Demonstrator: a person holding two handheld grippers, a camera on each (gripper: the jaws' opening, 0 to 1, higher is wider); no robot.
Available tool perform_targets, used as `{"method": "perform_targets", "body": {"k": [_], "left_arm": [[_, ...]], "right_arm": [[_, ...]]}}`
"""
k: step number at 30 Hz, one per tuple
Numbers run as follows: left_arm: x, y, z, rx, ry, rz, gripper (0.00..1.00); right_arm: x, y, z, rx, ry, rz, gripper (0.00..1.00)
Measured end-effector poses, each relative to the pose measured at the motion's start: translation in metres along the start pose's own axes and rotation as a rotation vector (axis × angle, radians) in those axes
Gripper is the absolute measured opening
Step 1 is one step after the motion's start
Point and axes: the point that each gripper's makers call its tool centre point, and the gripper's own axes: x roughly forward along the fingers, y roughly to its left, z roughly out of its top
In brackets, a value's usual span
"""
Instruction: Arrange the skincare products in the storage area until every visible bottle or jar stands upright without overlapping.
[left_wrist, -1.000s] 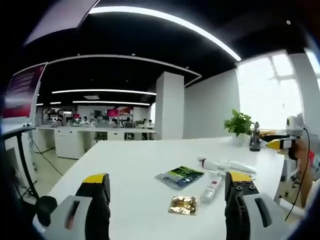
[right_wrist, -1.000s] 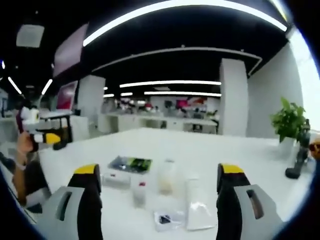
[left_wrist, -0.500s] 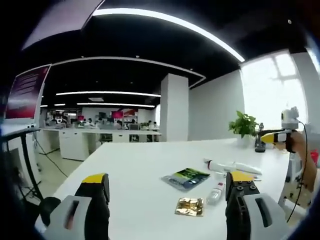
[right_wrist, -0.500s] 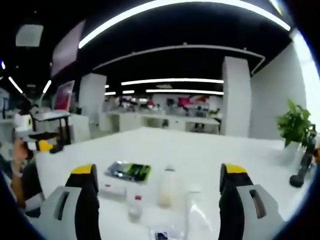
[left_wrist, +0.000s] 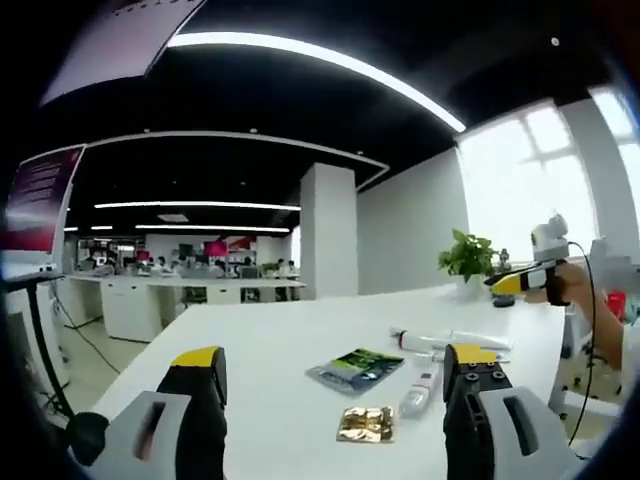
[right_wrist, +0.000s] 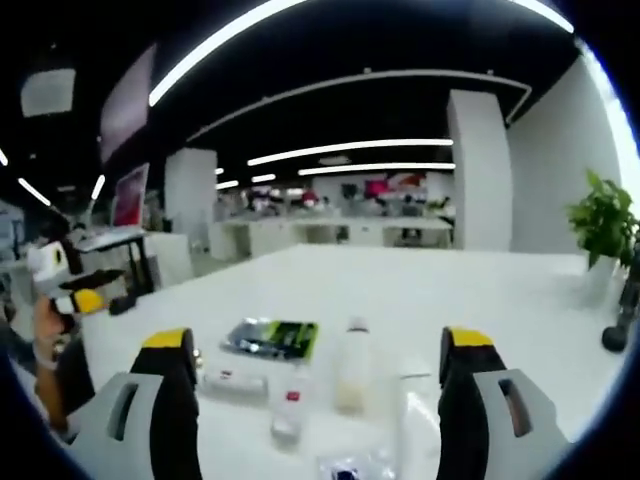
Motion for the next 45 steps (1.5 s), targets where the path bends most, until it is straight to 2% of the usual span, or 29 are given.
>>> {"method": "perform_targets", "body": {"k": [4,10,14,18,21,27,33,34,35,37,42,45], "left_arm": [[0.000,0.000,-0.006,0.010,0.039,0.002,0.99],[0.000,-0.001,-0.008,-0.002,0.053,-0.011,1.00],[-0.001,-0.001,-0.011,-0.002,0.070,-0.014,1.00],[-0.001,0.001,-0.011,-0.011,0.072,-0.013,1.00],[-0.001,0.001,-0.015,-0.024,0.091,-0.015,1.00],[0.000,0.001,-0.018,-0.015,0.108,-0.018,1.00],[0.001,-0.004,-0.018,-0.012,0.111,-0.039,1.00],[0.001,-0.006,-0.018,-0.007,0.110,-0.045,1.00],[0.002,-0.006,-0.018,-0.006,0.110,-0.051,1.00],[0.002,-0.008,-0.018,-0.013,0.107,-0.056,1.00],[0.004,-0.010,-0.020,-0.012,0.114,-0.066,1.00],[0.004,-0.013,-0.021,-0.014,0.114,-0.080,1.00]], "right_arm": [[0.009,0.000,0.001,0.008,0.004,0.000,1.00],[0.029,0.007,-0.008,0.007,0.054,0.026,1.00],[0.048,0.003,-0.010,-0.016,0.099,0.023,1.00],[0.062,-0.002,-0.008,-0.022,0.102,0.023,1.00],[0.070,-0.007,-0.018,-0.028,0.167,0.006,1.00],[0.083,-0.007,-0.021,-0.020,0.176,0.020,1.00],[0.102,-0.028,-0.012,-0.015,0.158,-0.016,1.00],[0.104,-0.030,-0.012,-0.031,0.173,-0.005,1.00],[0.106,-0.035,-0.010,-0.065,0.183,-0.026,1.00],[0.110,-0.038,-0.005,-0.097,0.169,-0.038,1.00],[0.121,-0.031,0.004,-0.082,0.178,0.004,1.00],[0.128,-0.025,0.005,-0.111,0.184,0.029,1.00]]}}
